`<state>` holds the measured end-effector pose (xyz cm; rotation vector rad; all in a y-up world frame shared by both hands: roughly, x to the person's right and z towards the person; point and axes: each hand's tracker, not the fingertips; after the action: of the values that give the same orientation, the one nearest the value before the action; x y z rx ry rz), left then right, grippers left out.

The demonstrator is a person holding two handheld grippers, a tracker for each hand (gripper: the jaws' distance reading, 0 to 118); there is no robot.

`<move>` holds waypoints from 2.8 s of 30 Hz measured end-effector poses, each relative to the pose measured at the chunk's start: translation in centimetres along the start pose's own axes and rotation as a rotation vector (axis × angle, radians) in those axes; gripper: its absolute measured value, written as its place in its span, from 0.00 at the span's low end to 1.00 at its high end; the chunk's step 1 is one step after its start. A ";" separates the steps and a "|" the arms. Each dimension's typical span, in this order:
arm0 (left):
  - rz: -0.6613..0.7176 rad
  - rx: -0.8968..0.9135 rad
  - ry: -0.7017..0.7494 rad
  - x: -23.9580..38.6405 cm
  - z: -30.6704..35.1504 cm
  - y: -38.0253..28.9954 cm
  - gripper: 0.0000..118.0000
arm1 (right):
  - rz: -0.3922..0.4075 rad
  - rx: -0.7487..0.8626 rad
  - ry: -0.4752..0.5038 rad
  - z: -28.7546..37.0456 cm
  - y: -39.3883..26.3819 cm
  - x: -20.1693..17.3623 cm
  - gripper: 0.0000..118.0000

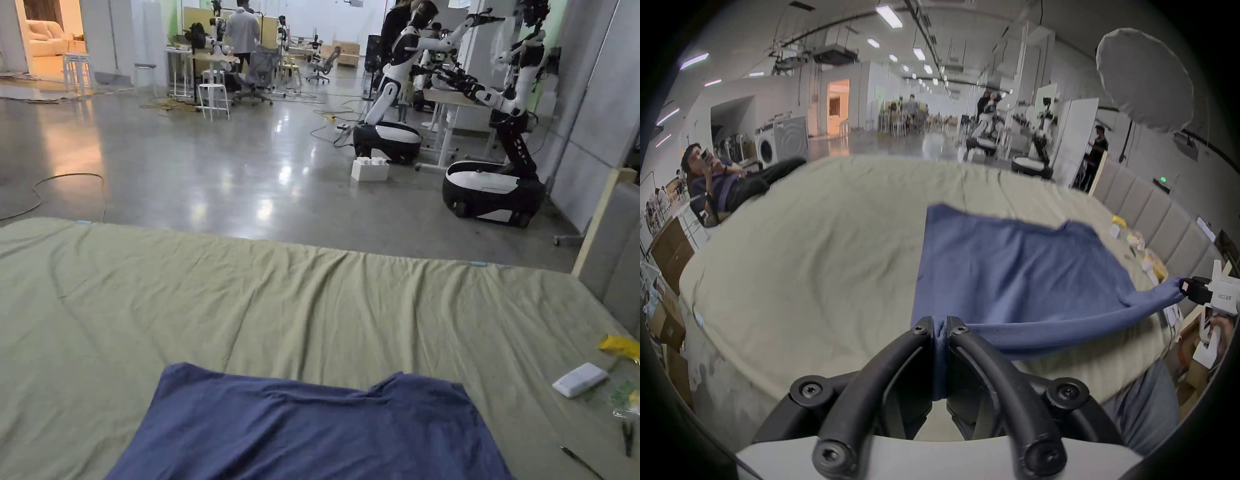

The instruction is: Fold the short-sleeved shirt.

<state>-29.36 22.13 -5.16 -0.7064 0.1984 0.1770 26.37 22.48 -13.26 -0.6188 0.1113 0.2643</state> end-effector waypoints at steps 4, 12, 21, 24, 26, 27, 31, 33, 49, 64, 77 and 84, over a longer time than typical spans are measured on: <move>-0.090 -0.112 0.024 1.4 -0.7 -3.1 0.06 | 0.014 -0.130 0.037 -1.8 -3.6 -0.5 0.03; -0.190 -0.223 0.067 2.3 -3.8 -5.6 0.06 | 0.053 -0.269 0.058 -4.6 -7.6 -1.6 0.03; -0.176 -0.203 0.075 5.2 -0.1 -3.1 0.40 | 0.086 -0.264 0.029 -4.7 -5.4 -2.1 0.40; -0.112 -0.072 0.011 3.3 -0.6 -1.5 0.52 | 0.039 -0.140 0.001 -3.9 -2.5 -1.8 0.64; -0.082 0.014 -0.017 3.7 0.2 0.6 0.52 | 0.015 -0.045 0.003 -3.4 -0.5 -1.8 0.69; -0.079 0.058 -0.020 3.9 -0.4 1.2 0.52 | 0.001 0.004 0.004 -3.2 0.7 -1.9 0.69; -0.104 0.220 -0.011 5.4 -0.1 5.2 0.52 | -0.055 0.180 0.002 -2.8 5.0 -2.8 0.69; -0.133 0.283 0.014 4.4 -0.3 3.4 0.51 | -0.093 0.268 0.004 -2.5 7.0 -3.6 0.69; -0.092 0.505 0.060 10.5 -3.2 9.8 0.01 | -0.138 0.553 -0.019 -2.9 12.6 -8.4 0.00; -0.027 0.285 0.122 5.1 -3.2 6.0 0.01 | -0.109 0.512 0.001 -4.0 13.3 -8.4 0.00; 0.002 -0.130 0.061 1.6 2.6 -1.4 0.22 | -0.084 0.411 0.083 -6.4 11.1 -10.0 0.00; 0.003 -0.266 0.042 0.1 0.3 -4.0 0.59 | -0.061 0.373 0.095 -6.9 10.3 -10.6 0.00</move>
<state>-28.31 19.40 -2.46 -0.9744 0.2180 0.1939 13.20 24.26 -22.71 -0.2636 0.2266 0.1489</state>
